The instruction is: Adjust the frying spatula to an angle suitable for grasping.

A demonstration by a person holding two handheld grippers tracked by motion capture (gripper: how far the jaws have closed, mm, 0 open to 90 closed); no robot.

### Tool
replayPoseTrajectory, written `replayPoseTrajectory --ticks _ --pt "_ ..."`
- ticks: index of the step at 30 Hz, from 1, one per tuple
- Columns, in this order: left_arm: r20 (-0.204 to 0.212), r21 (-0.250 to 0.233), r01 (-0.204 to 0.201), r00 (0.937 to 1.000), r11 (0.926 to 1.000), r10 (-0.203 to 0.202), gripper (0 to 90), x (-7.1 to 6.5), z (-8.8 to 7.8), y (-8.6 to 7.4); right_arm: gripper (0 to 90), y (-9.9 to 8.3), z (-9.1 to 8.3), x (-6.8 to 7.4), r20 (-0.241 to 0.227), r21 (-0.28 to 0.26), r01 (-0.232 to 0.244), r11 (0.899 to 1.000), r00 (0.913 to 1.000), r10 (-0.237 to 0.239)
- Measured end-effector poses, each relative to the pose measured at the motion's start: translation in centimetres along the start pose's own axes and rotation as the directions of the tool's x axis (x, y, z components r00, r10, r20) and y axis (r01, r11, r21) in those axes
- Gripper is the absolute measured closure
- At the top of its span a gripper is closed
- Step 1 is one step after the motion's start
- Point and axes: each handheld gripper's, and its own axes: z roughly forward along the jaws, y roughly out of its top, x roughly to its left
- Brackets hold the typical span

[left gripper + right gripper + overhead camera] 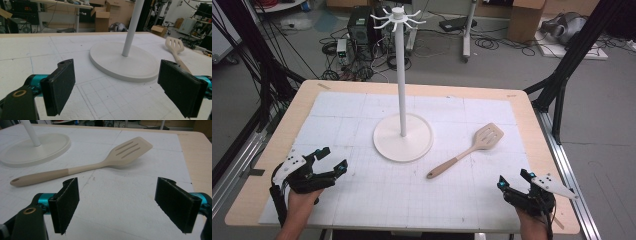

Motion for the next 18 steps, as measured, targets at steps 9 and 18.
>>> replayPoseTrajectory --ticks 9,18 --pt "0.001 0.012 0.004 1.0 0.9999 -0.004 15.6 0.1 0.1 -0.1 18.3 -0.1 0.5 0.0 -0.02 0.014 -0.008 1.0 0.9998 0.008" --pt "0.031 0.034 -0.023 0.9993 0.9991 0.022 15.9 -0.3 0.0 -0.1 19.4 0.4 1.1 0.5 -0.021 0.018 -0.004 1.0 0.9998 0.005"
